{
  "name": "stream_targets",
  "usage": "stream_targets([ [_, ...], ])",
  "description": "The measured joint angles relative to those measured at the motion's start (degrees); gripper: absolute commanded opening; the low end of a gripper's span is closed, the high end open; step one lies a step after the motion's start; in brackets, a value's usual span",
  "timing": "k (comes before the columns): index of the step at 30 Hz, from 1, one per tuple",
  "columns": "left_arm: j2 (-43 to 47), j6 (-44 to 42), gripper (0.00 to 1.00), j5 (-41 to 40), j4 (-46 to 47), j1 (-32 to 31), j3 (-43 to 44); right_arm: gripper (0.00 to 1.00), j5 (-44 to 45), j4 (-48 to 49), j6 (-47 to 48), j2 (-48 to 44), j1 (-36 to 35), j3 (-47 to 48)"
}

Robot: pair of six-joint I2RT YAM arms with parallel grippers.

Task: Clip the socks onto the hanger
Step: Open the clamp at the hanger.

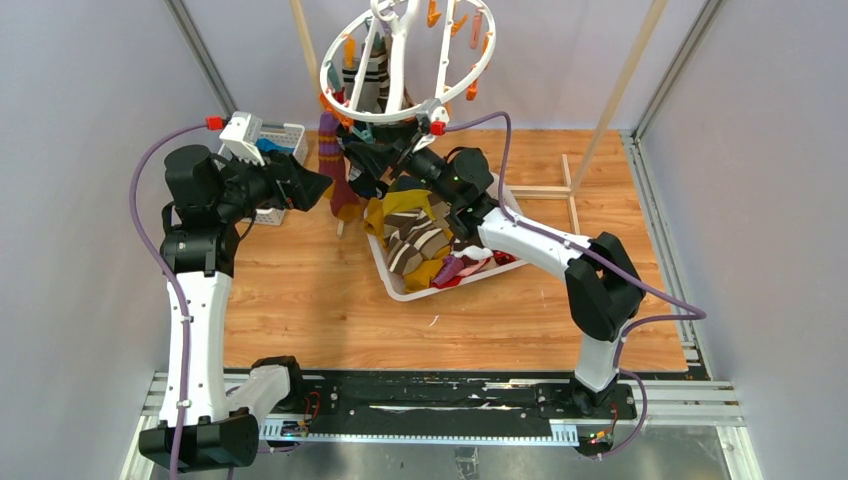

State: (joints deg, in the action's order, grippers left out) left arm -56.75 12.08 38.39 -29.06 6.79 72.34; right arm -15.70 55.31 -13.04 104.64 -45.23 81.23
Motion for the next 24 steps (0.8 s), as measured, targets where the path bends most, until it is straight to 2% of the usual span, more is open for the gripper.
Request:
stream_targets([
  [3,0.02,0.00,1.00,0.09,-0.04,0.00,0.09,0.42,-0.68,0.42,-0.74,0.55,0.00,0.31],
  [13,0.02,0.72,1.00,0.15,-0.22,0.00,1.03,0.11,-0.76,2.29,-2.14,0.63,0.00,0.37],
  [16,0.00,2.08,1.00,0.31,-0.15,0.00,1.07,0.06,-0.59,2.71,-2.12,0.48,0.00,-0.04],
  [24,0.00,6.25,1.00,1.18,0.76,0.00,1.07,0.00,1.09,3.69,-1.05,-0.33,-0.24,-1.95],
])
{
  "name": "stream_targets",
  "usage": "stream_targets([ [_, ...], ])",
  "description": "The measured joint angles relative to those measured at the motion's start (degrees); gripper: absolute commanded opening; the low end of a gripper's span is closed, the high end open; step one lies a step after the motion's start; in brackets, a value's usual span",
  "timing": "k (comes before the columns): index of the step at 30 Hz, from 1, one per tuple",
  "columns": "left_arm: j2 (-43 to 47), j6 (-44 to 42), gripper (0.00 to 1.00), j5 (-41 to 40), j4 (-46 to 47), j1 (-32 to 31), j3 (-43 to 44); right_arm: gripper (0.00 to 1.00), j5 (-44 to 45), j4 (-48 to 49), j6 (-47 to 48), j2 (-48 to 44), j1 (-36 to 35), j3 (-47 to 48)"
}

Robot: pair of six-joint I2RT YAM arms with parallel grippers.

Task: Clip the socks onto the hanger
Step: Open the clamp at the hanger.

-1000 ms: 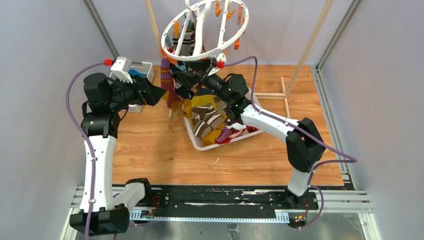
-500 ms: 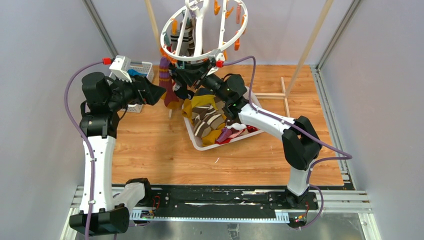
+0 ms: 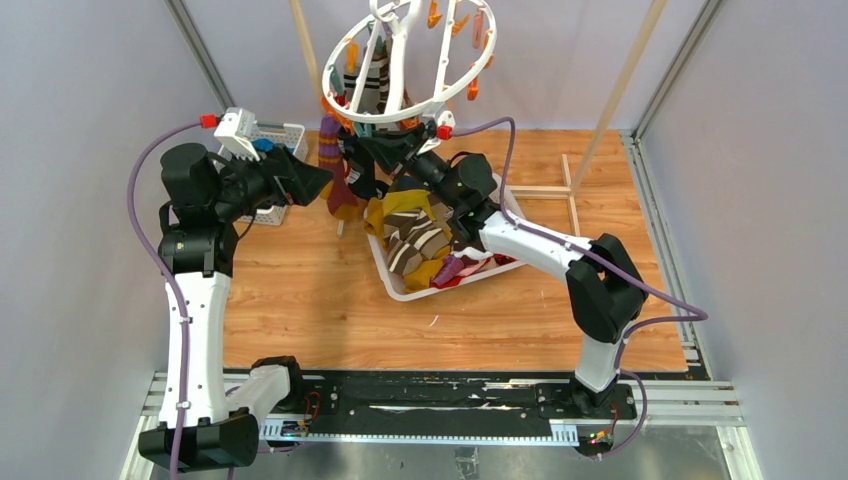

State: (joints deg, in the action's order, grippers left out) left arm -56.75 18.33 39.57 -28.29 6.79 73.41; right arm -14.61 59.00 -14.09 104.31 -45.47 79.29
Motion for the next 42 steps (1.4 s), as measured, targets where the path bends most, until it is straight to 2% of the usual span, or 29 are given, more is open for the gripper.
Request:
stream_targets([
  [7,-0.50,6.51,0.99,-0.22,6.14,-0.09,-0.09,0.00,3.45,0.76,1.64,-1.09,-1.70,-1.16],
  [11,-2.75,8.61,0.98,-1.92,8.63,-2.40,0.74,0.00,5.68,0.96,3.08,-1.42,-3.17,-0.98],
  [17,-8.59,9.01,0.90,-4.28,9.07,-7.58,4.70,0.00,7.04,0.44,4.22,-1.40,-3.82,0.07],
  [26,-13.94,10.88,0.80,-4.09,12.33,-9.86,12.09,0.00,7.17,-0.15,4.70,-0.74,-4.48,1.88],
  [36,-16.09,12.76,0.70,-2.47,15.15,-10.32,12.72,0.00,8.68,-1.49,4.76,0.46,-4.55,3.06],
  [42,-15.67,13.62,0.59,-2.12,15.78,-10.38,11.93,0.00,8.98,-2.51,4.98,1.05,-4.81,4.13],
])
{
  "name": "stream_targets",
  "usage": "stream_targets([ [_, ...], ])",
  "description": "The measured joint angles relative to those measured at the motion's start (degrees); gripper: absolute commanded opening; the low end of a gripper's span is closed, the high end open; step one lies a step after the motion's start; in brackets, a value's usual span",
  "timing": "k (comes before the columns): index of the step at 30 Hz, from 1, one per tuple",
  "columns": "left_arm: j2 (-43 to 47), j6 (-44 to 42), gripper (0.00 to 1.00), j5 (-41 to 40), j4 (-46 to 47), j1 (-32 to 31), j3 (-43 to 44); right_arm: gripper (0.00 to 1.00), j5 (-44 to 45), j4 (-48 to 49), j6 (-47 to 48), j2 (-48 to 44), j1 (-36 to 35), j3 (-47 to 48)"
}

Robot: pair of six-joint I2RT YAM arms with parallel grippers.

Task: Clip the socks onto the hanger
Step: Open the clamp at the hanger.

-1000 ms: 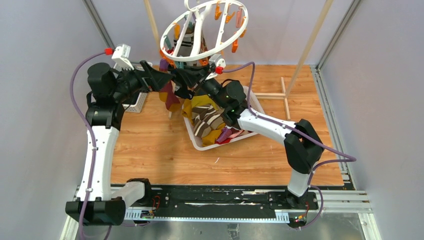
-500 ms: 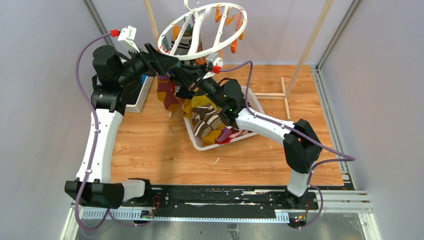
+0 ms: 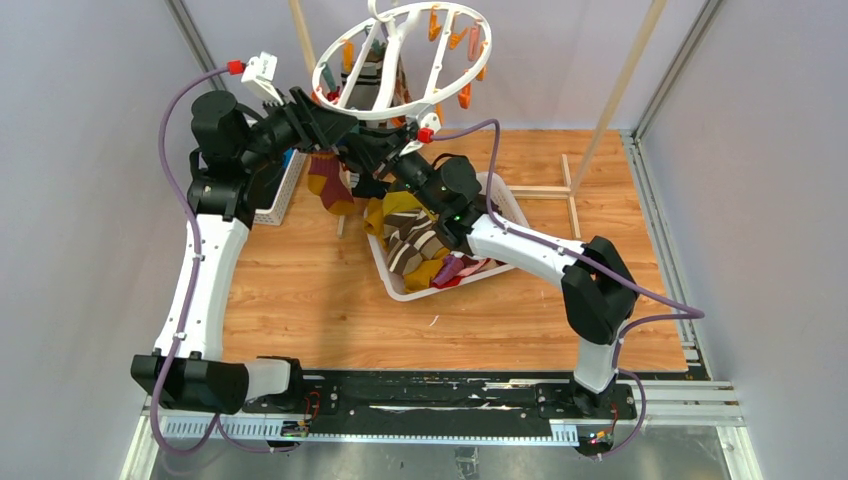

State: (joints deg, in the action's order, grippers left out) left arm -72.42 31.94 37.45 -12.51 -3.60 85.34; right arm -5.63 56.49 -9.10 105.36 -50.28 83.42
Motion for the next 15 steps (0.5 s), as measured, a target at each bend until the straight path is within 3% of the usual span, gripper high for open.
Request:
stream_targets([
  [15,2.80,-0.04,0.55,0.17,0.46,-0.28,-5.31,0.00,-0.35,-0.92,-0.02,0.22,-0.72,0.63],
])
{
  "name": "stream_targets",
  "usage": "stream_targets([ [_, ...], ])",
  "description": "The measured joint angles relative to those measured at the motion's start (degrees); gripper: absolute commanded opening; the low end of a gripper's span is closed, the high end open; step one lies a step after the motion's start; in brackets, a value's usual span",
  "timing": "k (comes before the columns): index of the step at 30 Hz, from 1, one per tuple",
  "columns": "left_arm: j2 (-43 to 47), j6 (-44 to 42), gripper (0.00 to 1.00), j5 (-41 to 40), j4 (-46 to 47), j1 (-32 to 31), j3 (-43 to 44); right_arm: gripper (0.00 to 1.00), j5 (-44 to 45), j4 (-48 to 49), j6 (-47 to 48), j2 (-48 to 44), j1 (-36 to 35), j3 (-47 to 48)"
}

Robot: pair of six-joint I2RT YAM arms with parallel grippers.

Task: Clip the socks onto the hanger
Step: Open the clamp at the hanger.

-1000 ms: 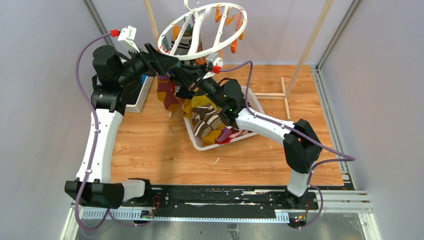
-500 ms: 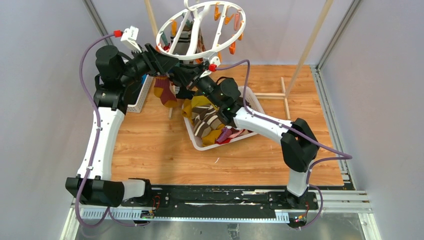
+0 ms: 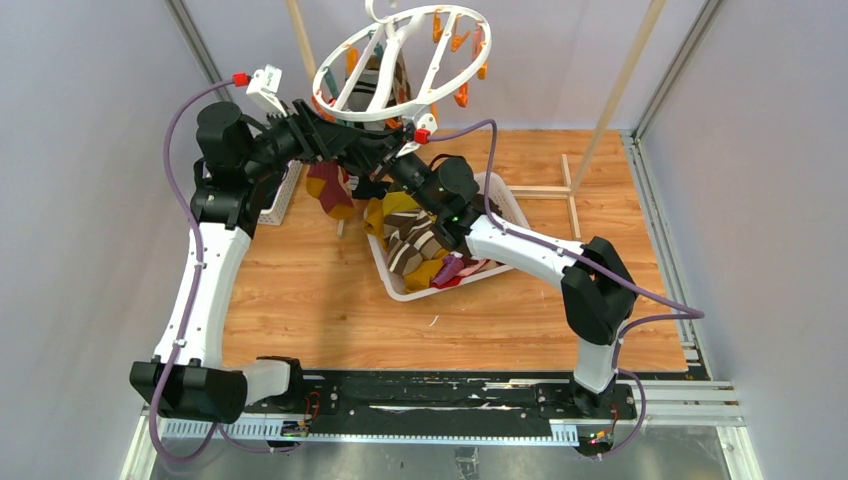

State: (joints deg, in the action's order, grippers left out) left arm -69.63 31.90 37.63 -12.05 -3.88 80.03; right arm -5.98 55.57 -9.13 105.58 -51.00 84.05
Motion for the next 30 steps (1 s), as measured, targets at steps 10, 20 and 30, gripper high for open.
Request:
stream_targets([
  [10,-2.64,-0.17,0.53,-0.63,-0.11,-0.04,2.69,0.00,-0.07,-0.24,0.00,-0.02,0.00,0.02],
  [20,-3.15,-0.87,0.17,-1.16,-0.02,-0.31,2.69,0.21,-0.17,-2.32,-0.02,-0.02,0.00,0.87],
  [30,-2.75,-1.44,0.00,-4.33,-0.44,-0.42,2.69,0.79,-0.83,-6.54,1.20,-5.86,-0.79,-7.37],
])
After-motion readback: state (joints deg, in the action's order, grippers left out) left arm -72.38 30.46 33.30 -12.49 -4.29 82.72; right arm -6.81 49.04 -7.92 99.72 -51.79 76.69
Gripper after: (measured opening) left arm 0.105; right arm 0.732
